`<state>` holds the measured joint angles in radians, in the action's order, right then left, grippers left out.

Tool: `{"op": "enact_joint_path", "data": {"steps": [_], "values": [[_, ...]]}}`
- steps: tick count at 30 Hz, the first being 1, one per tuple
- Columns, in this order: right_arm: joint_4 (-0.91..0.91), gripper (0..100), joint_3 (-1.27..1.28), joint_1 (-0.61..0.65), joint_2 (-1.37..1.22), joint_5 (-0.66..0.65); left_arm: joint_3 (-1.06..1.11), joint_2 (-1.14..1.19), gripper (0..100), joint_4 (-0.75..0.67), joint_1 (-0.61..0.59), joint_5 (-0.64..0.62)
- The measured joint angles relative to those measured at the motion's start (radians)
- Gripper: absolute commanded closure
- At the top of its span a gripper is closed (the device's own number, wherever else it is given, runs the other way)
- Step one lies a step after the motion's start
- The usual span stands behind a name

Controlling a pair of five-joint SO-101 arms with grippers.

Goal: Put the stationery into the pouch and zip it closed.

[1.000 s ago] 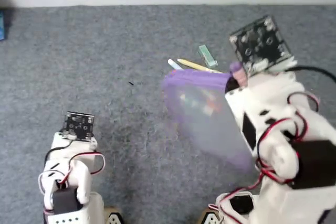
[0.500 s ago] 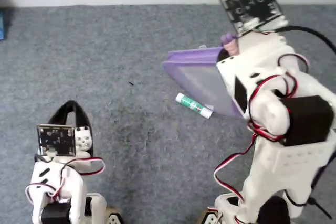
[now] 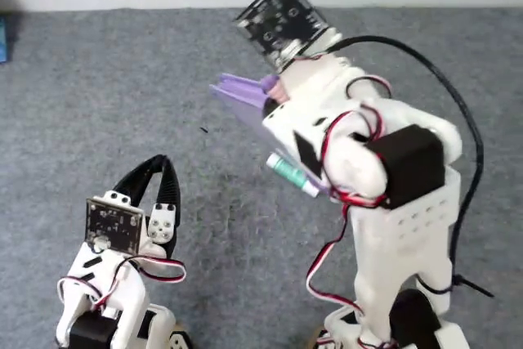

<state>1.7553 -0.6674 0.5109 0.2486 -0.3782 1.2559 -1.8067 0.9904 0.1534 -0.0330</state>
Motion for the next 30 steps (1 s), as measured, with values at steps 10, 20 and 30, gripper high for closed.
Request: {"op": "enact_joint_path", "data": {"steps": [10, 20, 30], "values": [[-0.002, 99.0, 0.0, 0.167, -0.081, 0.0, 0.141, 0.0, 99, -0.207, 0.005, 0.0], [-0.008, 99.0, -0.158, 0.103, -0.1, -0.032, 0.164, 0.0, 99, -0.27, -0.005, 0.0], [-0.012, 99.0, -0.319, -0.017, -0.098, -0.124, 0.164, 0.0, 99, -0.253, -0.046, 0.0]]}}
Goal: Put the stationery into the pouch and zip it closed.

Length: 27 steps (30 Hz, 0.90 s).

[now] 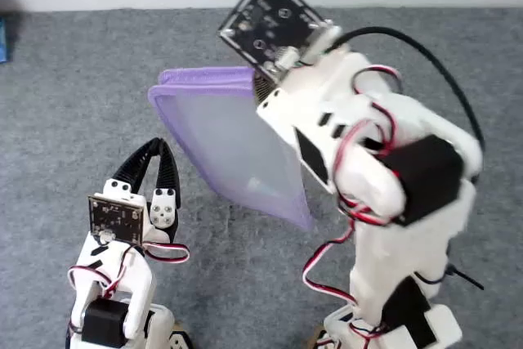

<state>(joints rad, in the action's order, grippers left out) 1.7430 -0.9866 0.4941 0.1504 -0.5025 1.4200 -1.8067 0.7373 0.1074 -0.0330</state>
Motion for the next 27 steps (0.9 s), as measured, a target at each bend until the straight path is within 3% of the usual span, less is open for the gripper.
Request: {"op": "enact_joint_path", "data": {"steps": [16, 27], "values": [[0.015, 99.0, 0.129, 0.249, 0.0, -0.026, 0.0, 0.0, 99, 0.002, -0.002, 0.0], [0.015, 99.0, 0.187, 0.361, -0.034, -0.026, 0.057, 0.0, 99, -0.117, -0.018, 0.0]]}}
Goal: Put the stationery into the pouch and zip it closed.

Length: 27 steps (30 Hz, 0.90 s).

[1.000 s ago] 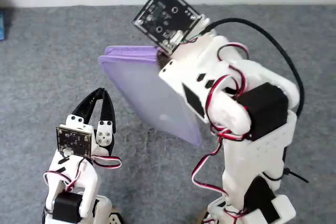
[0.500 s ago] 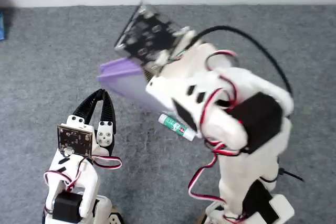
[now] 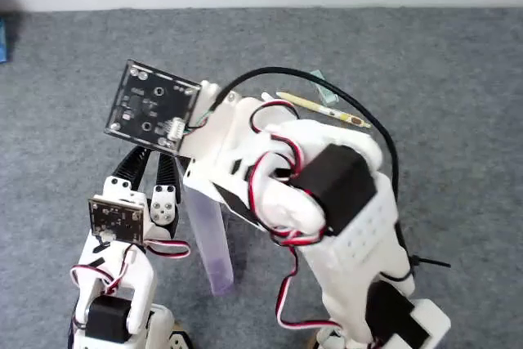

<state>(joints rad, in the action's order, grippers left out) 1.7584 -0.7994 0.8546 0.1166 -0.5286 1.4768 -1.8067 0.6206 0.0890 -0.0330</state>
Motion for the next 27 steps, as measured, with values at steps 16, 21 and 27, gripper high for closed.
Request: {"op": "enact_joint_path", "data": {"steps": [16, 21, 27], "values": [[-0.012, 98.9, -0.021, 0.008, -0.092, 0.003, -0.287, 0.0, 99, 0.354, -0.14, 0.0], [-0.129, 98.9, -0.018, -0.058, -0.135, 0.072, -0.446, -0.002, 99, 0.442, -0.14, 0.0], [-0.222, 98.9, -0.018, -0.072, -0.189, 0.091, -0.583, -0.002, 99, 0.565, 0.008, 0.0]]}}
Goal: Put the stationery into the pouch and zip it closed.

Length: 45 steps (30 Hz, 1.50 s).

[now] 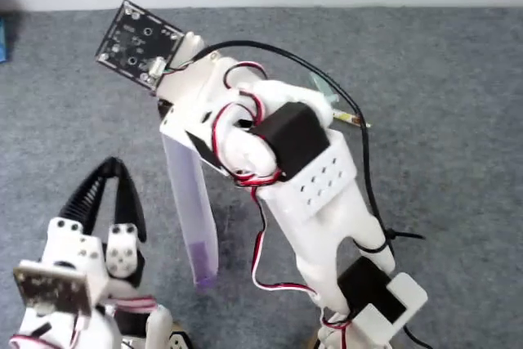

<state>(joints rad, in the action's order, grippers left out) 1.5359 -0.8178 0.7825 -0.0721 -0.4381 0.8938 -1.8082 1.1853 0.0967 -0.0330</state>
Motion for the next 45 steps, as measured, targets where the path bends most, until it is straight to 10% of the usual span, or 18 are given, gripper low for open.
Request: {"op": "enact_joint_path", "data": {"steps": [13, 45], "values": [[-0.044, 98.9, 0.0, 0.071, -0.035, 0.043, -0.014, 0.244, 99, 0.109, 0.353, 0.0], [0.219, 98.9, 0.018, -0.025, 0.144, -0.035, 0.382, 0.331, 99, -0.362, 0.089, 0.075]]}}
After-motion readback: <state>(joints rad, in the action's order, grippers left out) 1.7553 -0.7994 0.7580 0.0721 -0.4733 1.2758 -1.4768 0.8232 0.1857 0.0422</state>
